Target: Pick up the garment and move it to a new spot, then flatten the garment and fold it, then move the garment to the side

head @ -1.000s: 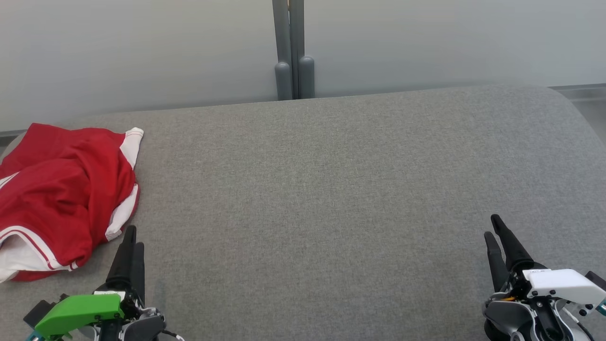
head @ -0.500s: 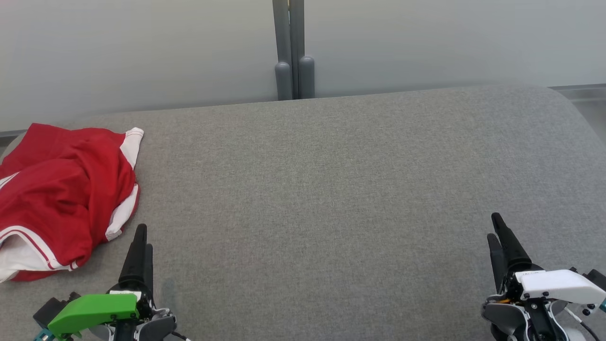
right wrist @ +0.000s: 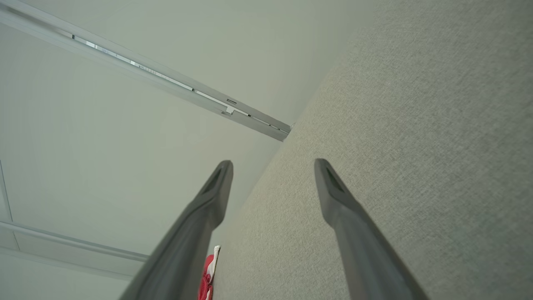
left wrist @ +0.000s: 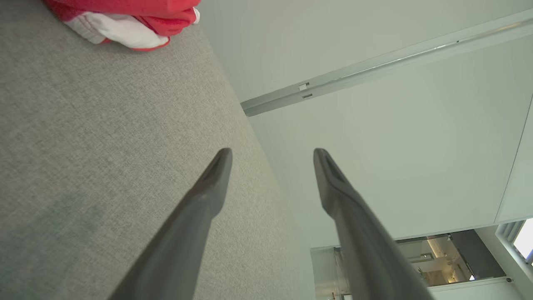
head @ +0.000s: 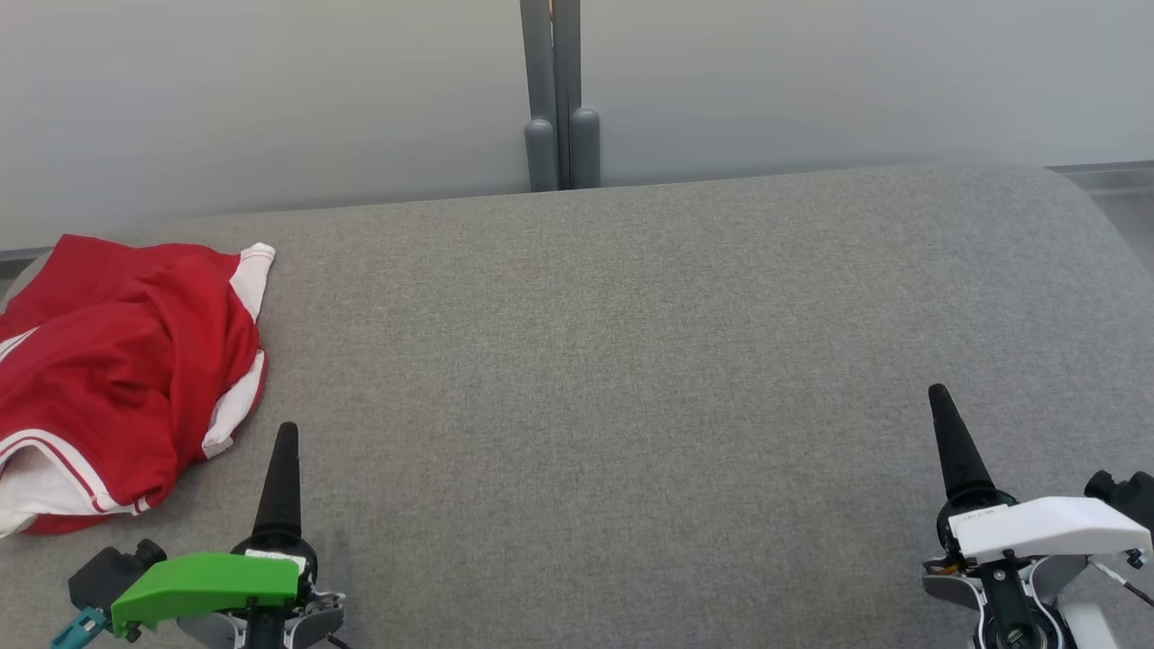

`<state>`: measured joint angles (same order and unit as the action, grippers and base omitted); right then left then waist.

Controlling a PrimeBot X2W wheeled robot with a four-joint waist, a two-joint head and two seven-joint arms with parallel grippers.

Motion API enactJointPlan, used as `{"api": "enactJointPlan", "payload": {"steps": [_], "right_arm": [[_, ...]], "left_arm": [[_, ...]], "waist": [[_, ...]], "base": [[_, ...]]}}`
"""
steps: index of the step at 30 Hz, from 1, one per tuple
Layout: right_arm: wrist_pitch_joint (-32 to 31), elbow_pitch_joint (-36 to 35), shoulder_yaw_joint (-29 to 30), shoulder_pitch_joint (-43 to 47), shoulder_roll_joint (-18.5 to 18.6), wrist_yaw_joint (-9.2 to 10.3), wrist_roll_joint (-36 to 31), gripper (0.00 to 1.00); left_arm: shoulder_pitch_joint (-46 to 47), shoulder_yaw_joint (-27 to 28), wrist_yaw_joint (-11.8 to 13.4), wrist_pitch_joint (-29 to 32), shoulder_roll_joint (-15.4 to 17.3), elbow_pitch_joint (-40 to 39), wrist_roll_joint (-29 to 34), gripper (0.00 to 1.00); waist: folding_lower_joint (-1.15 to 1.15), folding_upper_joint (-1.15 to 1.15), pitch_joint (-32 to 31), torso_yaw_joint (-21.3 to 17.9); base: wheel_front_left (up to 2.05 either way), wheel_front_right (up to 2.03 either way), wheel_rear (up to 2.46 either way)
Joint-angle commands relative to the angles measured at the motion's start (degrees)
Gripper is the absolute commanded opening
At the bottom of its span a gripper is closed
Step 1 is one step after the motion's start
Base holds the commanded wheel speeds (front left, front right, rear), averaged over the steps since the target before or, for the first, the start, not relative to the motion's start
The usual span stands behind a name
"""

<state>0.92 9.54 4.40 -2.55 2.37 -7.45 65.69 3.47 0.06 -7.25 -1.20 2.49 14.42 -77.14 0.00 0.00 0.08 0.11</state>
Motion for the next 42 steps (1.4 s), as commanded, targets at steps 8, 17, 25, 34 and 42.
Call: {"api": "enactJointPlan", "payload": {"steps": [8, 17, 25, 34, 42], "right_arm": [[2.27, -3.06, -1.05, -0.03, 0.55, -0.03, -16.06, 1.00], [4.06, -2.57, -2.14, 0.45, 1.61, -0.03, -27.22, 1.00], [5.30, -1.87, -2.59, 0.77, 2.12, -0.03, -33.77, 1.00], [6.81, -1.43, -2.41, 1.40, 2.43, -0.03, -41.14, 1.00], [8.18, -1.27, -2.17, 1.78, 2.41, -0.03, -47.25, 1.00]], "left_arm": [[0.93, -0.78, 0.38, -2.22, 0.38, -2.17, 13.81, 1.00], [0.55, -2.10, 0.56, -3.95, 0.41, -2.76, 26.66, 1.00], [-0.29, -2.84, 0.58, -5.18, 0.43, -2.13, 34.11, 1.00], [-1.05, -3.27, 0.25, -6.70, 0.85, -0.07, 42.02, 1.00], [-1.65, -3.59, 0.03, -8.03, 1.48, 1.53, 48.23, 1.00]], "waist": [[0.00, 0.00, 0.14, 0.10], [0.00, 0.00, 0.00, 0.10], [0.00, 0.00, -0.15, 0.07], [0.00, 0.00, -0.29, 0.18], [0.00, 0.00, -0.32, 0.26]], "base": [[0.00, 0.00, 0.00], [0.00, 0.00, 0.00], [0.00, 0.00, 0.00], [0.00, 0.00, 0.00], [0.00, 0.00, 0.00]]}}
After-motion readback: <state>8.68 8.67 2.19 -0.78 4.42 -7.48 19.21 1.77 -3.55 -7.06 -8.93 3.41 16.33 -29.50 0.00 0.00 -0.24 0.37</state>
